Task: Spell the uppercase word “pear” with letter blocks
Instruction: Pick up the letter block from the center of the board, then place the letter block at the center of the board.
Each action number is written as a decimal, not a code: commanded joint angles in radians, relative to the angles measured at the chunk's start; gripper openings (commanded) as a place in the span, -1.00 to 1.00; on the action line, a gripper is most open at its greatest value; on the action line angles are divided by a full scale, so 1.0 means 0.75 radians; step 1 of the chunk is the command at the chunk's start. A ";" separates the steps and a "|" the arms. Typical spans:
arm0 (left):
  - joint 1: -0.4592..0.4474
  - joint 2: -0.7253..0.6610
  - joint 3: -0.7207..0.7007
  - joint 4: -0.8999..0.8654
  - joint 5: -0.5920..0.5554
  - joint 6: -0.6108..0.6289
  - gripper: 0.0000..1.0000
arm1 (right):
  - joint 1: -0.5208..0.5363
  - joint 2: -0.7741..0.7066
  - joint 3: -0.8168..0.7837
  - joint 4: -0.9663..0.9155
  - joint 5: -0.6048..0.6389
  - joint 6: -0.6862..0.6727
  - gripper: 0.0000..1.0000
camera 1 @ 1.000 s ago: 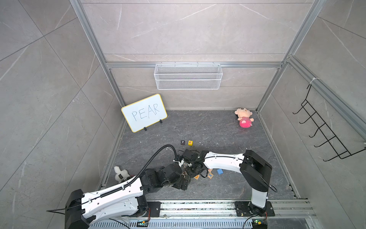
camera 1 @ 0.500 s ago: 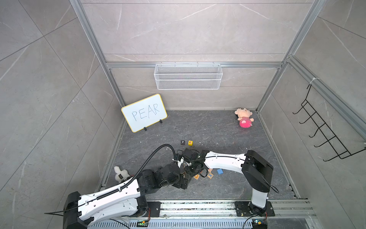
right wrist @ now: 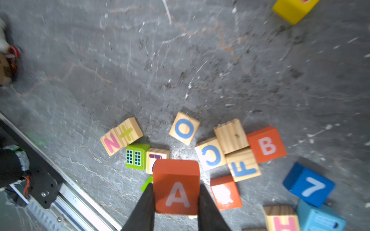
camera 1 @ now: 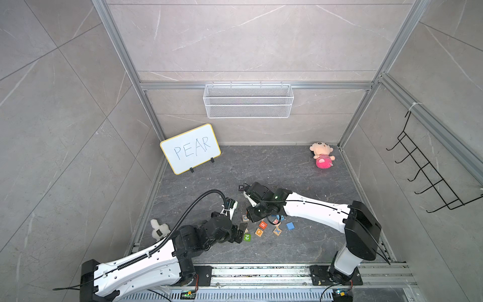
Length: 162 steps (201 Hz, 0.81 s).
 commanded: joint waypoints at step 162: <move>0.631 0.599 0.185 0.789 0.700 0.591 0.99 | -0.339 0.234 0.350 -0.076 0.089 -0.014 -0.33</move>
